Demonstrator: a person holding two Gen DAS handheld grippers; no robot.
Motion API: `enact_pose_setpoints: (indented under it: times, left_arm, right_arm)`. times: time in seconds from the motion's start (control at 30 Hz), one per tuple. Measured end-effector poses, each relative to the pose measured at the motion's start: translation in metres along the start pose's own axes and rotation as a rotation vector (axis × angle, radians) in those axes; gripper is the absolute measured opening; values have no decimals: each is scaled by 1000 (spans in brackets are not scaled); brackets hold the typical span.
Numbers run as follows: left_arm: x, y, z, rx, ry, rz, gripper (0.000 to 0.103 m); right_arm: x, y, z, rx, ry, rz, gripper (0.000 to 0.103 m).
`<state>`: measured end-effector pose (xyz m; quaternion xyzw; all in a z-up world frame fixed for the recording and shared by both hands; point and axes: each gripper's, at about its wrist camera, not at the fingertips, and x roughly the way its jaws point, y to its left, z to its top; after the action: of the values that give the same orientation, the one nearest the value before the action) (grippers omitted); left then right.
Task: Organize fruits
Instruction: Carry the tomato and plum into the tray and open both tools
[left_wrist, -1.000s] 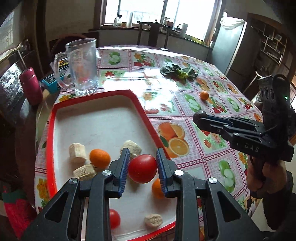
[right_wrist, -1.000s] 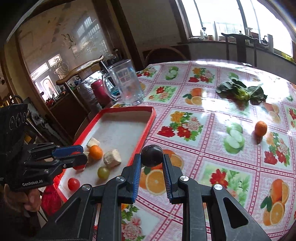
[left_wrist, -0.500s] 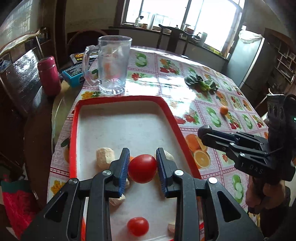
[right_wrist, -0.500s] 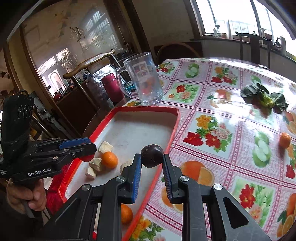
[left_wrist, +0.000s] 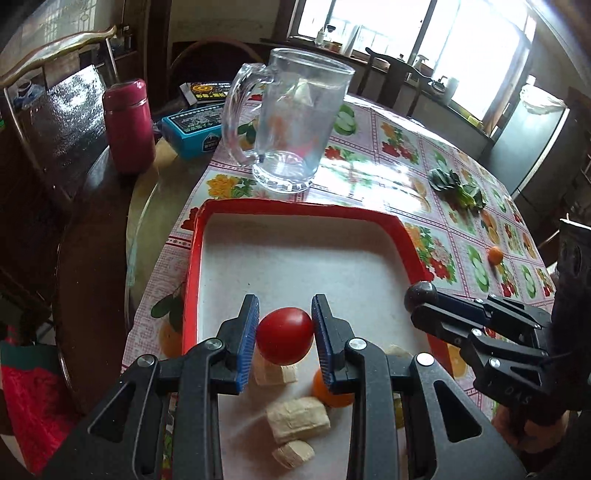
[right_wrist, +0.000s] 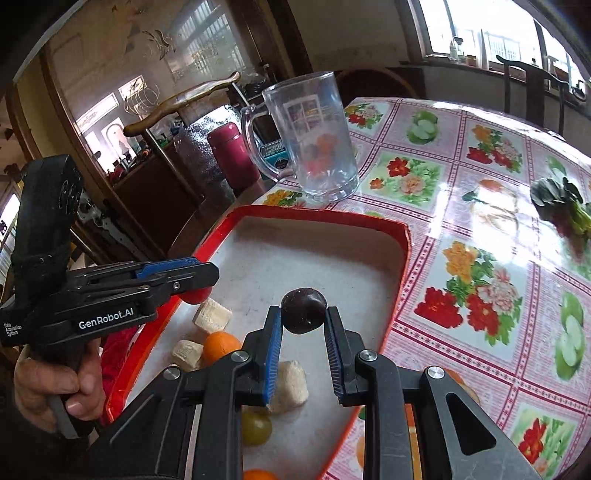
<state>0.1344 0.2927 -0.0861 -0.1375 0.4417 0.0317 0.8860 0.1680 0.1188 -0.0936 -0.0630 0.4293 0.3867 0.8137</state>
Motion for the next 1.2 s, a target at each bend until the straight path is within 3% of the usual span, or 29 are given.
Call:
enact_pose_setpoints:
  times: [1.2]
  left_arm:
    - [30, 10, -1, -7, 59, 72, 27]
  right_arm:
    - [37, 13, 3, -50, 97, -21, 28]
